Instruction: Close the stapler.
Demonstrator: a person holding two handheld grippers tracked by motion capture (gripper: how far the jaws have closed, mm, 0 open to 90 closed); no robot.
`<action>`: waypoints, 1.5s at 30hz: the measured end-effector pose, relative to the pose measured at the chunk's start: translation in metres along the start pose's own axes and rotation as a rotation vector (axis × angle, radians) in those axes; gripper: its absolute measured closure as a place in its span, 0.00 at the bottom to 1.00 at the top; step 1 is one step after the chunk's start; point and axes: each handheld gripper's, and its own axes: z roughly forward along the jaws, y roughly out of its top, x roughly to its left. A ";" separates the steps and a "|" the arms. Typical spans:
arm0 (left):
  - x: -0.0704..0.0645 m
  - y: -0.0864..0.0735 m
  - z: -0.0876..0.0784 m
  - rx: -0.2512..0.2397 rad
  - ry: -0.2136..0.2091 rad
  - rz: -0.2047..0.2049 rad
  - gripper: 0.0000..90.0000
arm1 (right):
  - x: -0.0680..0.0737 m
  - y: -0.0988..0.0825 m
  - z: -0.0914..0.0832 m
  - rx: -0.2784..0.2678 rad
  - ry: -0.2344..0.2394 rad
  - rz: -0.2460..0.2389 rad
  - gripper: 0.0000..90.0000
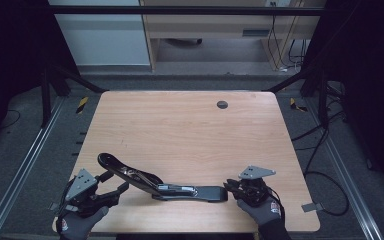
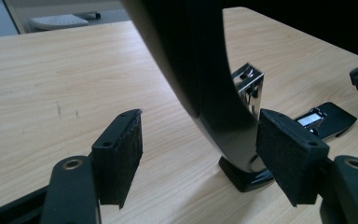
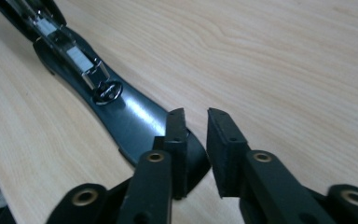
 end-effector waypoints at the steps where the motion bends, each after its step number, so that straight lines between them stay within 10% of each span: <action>1: 0.000 0.002 0.000 -0.002 -0.001 -0.001 0.35 | 0.001 -0.001 -0.001 0.001 0.000 -0.002 0.92; 45: -0.001 0.033 -0.002 -0.065 0.025 -0.051 0.61 | 0.018 -0.012 0.017 0.105 0.050 -0.020 1.00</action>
